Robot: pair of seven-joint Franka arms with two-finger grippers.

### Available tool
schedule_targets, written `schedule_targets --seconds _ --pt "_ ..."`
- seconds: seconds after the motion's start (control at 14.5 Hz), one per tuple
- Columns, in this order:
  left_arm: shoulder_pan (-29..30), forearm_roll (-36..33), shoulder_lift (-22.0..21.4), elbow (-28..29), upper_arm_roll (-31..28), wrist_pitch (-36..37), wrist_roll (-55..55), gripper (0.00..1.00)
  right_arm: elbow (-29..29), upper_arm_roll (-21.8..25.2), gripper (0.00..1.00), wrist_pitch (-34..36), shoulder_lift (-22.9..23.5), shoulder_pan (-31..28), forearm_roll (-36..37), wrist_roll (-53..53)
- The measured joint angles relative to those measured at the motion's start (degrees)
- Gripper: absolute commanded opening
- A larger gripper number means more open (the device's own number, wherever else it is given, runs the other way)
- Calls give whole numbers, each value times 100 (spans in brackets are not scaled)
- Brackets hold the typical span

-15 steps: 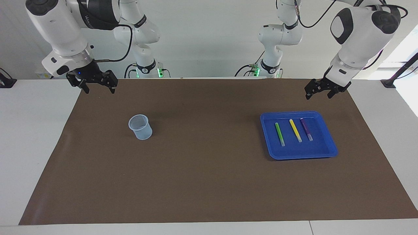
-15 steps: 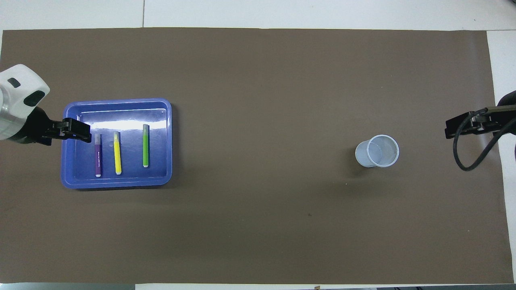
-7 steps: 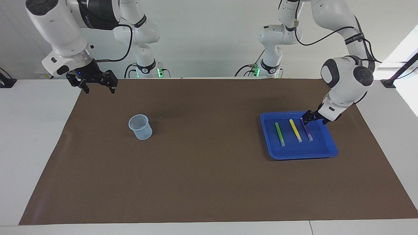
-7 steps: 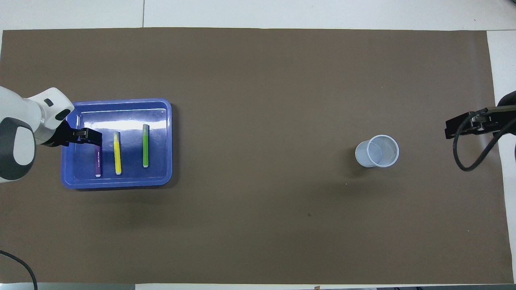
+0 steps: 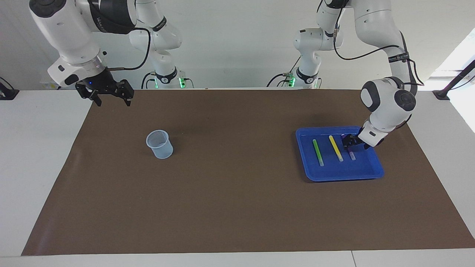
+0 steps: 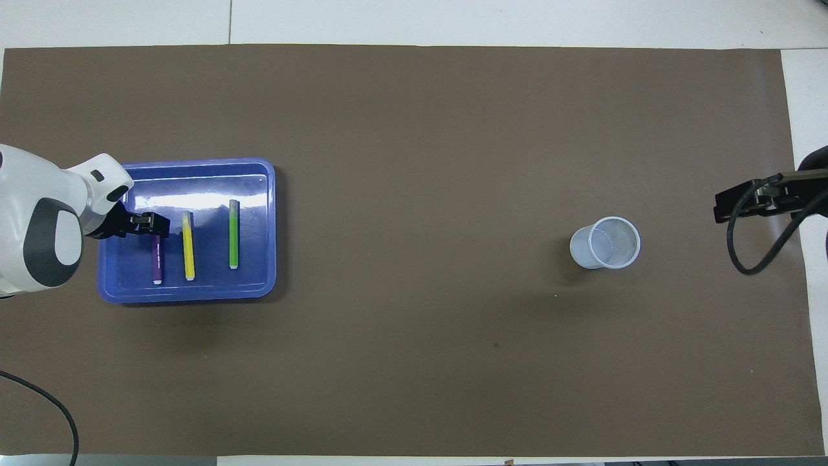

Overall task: Transfer and insert pens with both arms
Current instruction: 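Reach the left gripper down and grasp the purple pen in the tray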

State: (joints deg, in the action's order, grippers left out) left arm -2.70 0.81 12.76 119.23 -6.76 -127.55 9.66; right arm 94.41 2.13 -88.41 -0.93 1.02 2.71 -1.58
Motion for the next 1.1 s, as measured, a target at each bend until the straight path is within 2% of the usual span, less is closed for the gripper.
schedule_targets --seconds 0.27,0.48,0.69,0.82,0.96,1.1 --pt "0 0 62 1 7 -41 9 75 0 0 100 0 0 0 0 0" --pt "0 0 105 1 10 -79 10 63 0 0 100 0 0 0 0 0" --pt "0 0 115 1 14 -84 10 45 0 0 100 0 0 0 0 0" --pt "0 0 119 1 15 -84 10 25 0 0 100 0 0 0 0 0" --pt "0 0 122 1 15 -84 10 0 0 0 100 0 0 0 0 0" --pt "0 0 123 1 15 -84 10 0 0 0 100 0 0 0 0 0"
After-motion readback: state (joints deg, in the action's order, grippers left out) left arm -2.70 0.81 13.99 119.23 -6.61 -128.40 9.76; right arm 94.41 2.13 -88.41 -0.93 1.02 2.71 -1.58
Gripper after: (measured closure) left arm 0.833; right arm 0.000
